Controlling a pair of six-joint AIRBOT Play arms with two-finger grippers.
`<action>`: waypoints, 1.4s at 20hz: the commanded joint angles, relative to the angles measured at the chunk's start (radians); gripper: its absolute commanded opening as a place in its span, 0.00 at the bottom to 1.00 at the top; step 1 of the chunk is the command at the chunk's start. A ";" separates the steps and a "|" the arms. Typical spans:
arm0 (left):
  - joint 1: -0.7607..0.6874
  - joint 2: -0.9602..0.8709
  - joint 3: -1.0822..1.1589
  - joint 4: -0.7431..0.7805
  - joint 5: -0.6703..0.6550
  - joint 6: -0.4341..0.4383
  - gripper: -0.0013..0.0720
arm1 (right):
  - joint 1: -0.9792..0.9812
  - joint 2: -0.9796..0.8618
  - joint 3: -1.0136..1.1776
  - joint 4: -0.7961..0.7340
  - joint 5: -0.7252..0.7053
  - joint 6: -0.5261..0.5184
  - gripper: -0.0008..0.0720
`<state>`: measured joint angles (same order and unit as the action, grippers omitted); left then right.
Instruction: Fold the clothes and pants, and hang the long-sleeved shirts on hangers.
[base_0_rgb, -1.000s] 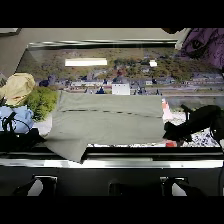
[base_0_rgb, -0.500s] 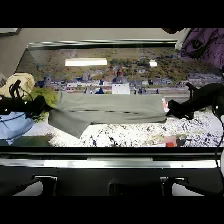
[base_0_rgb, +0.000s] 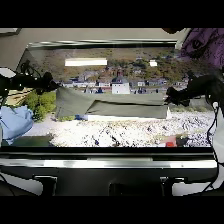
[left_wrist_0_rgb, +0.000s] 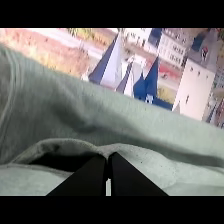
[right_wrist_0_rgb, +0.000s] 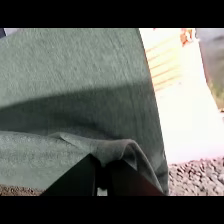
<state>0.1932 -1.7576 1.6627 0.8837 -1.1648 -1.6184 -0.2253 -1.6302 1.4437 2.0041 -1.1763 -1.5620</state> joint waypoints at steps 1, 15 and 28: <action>-0.006 -0.128 0.111 -0.013 0.014 -0.032 0.04 | 0.031 -0.074 0.042 0.006 0.106 0.002 0.06; 0.055 -0.130 0.204 0.151 -0.049 -0.032 0.57 | -0.151 -0.176 0.187 0.082 -0.108 0.012 0.70; 0.003 -0.049 0.207 0.195 -0.049 -0.032 0.57 | 0.002 -0.347 0.187 0.217 -0.119 -0.103 0.32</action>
<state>0.2146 -1.8130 1.8687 1.0740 -1.2152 -1.6505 -0.2726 -1.9640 1.6310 2.2139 -1.3018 -1.6535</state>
